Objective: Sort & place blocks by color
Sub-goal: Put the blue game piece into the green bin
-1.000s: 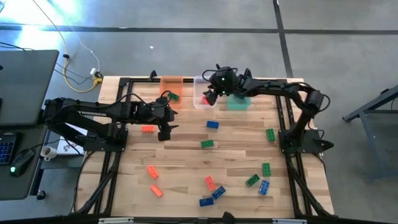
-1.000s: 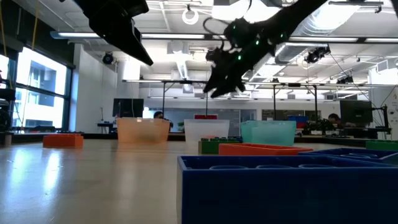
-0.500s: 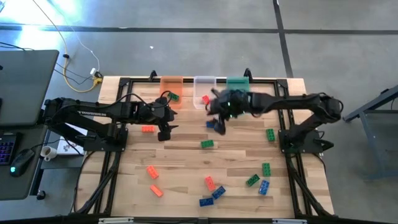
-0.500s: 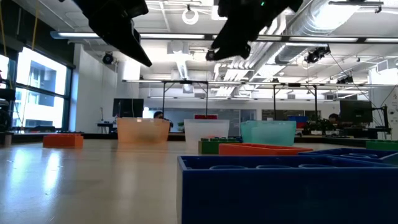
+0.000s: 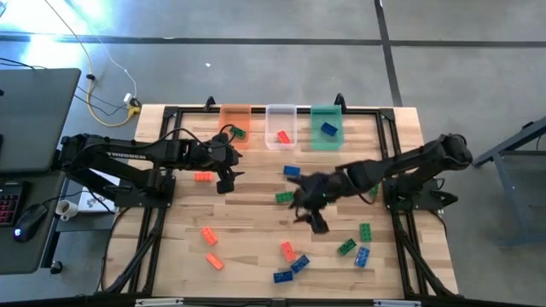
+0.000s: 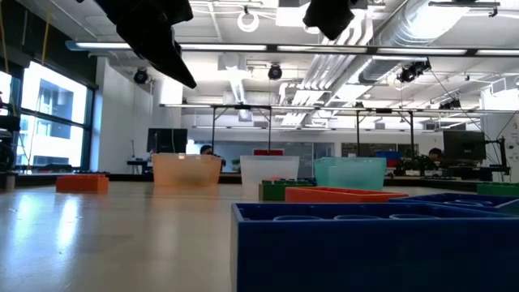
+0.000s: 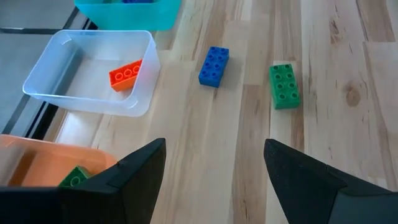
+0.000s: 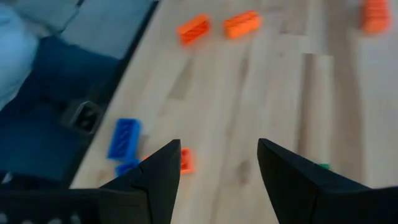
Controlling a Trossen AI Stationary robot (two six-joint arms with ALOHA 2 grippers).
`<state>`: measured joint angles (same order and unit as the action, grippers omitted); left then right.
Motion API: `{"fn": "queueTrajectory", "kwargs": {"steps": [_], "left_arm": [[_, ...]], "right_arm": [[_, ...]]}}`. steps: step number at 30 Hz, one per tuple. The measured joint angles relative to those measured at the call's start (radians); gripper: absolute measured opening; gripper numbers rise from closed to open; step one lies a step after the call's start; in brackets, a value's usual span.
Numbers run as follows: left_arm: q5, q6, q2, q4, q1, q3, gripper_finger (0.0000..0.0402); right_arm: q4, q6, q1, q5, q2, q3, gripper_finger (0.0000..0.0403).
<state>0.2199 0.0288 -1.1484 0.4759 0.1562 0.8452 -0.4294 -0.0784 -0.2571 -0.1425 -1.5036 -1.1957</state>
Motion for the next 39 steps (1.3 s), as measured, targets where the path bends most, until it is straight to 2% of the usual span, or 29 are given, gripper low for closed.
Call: {"fn": "queueTrajectory", "kwargs": {"steps": [5,10,16,20,39], "left_arm": [[0.0,-0.019,0.0,0.0,0.0,0.0,0.0259],[0.0,-0.054,0.0,0.0,0.0,0.0,0.0259],[0.0,-0.078,0.0,-0.001,0.0,0.0,0.0259],[0.0,-0.097,0.0,-0.001,0.0,0.0,0.0259],[0.0,-0.115,0.0,-0.002,0.001,0.0,0.0259]], "right_arm": [[0.0,-0.001,-0.081,0.002,0.0,0.0,0.02],[0.005,-0.018,-0.145,0.07,0.0,0.0,0.0202],[0.032,0.036,-0.222,0.142,-0.009,0.0,0.0234],[0.04,0.075,-0.263,0.134,-0.028,-0.001,0.0251],[0.089,0.079,-0.302,0.121,-0.247,-0.001,0.0252]]}}
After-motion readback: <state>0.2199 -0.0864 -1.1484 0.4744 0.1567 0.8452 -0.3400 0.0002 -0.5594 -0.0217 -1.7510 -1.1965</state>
